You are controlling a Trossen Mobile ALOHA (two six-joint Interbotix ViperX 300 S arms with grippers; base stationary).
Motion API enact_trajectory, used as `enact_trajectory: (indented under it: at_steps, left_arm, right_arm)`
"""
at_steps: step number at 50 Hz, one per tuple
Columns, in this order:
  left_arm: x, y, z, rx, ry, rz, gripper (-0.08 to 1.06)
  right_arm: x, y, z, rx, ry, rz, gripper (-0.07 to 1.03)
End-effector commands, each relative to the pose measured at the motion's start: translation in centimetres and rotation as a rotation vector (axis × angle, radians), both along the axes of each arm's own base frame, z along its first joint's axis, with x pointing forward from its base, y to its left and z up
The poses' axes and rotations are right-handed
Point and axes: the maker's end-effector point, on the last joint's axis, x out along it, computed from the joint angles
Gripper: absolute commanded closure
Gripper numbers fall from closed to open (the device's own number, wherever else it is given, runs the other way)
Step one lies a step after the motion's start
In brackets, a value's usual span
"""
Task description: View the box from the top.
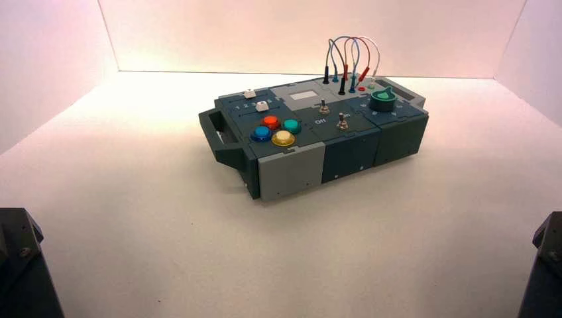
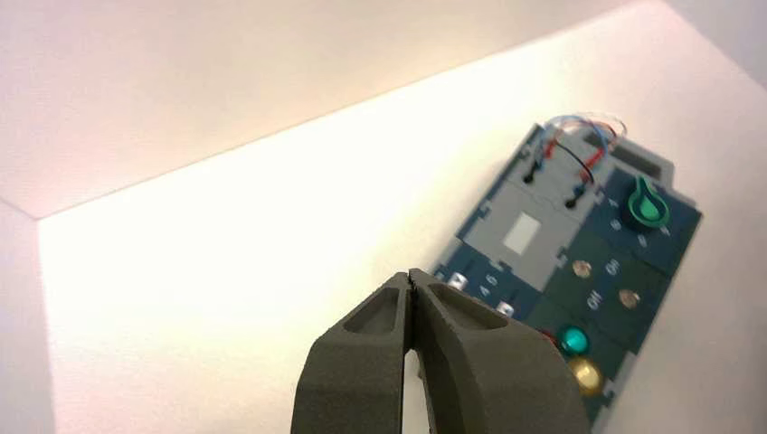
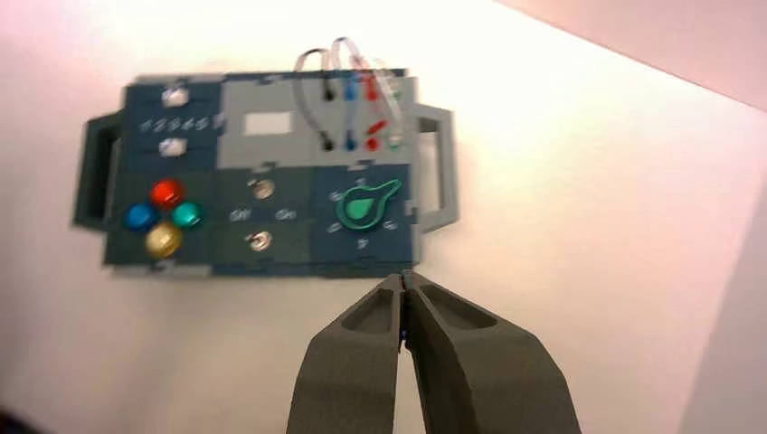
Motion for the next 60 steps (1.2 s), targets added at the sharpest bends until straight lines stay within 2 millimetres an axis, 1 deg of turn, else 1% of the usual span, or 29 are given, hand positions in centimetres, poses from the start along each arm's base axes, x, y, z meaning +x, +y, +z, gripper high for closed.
enact_trajectory:
  at_steps: [1,5,12,18,26,31,39,60]
  left_arm:
    - [0.5,-1.2,1.5,0.005,-0.014,-0.04,1.01]
    - [0.6,-1.8,1.5,0.024,0.001,-0.074,1.01]
    - [0.7,-2.9,1.1,0.055,0.064,-0.13,1.01]
    - [0.5,-3.8,0.7,0.08,0.125,-0.17,1.01]
    - [0.1,-4.8,-0.1,0.1,0.18,-0.208,1.01]
    - [-0.1,-4.9,-0.6,0.113,0.199,-0.22,1.01]
    - [-0.2,-5.0,-0.7,0.117,0.204,-0.226,1.01]
    - [-0.1,-5.0,-1.2,0.122,0.212,-0.225,1.01]
  right_arm:
    - [0.3,0.7,1.7,0.001,0.005,0.065,0.99]
    - [0.0,1.1,1.7,0.001,0.056,0.102,0.99]
    - [-0.6,1.6,0.9,0.011,0.152,0.145,0.99]
    - [-0.4,1.6,0.4,0.008,0.171,0.15,0.99]
    - [-0.1,1.5,0.6,-0.009,0.156,0.18,0.99]
    - [0.0,1.6,0.8,-0.013,0.147,0.189,0.99]
    - [0.3,1.5,1.2,-0.016,0.13,0.186,0.99]
    - [0.5,1.5,0.6,-0.019,0.125,0.178,0.99]
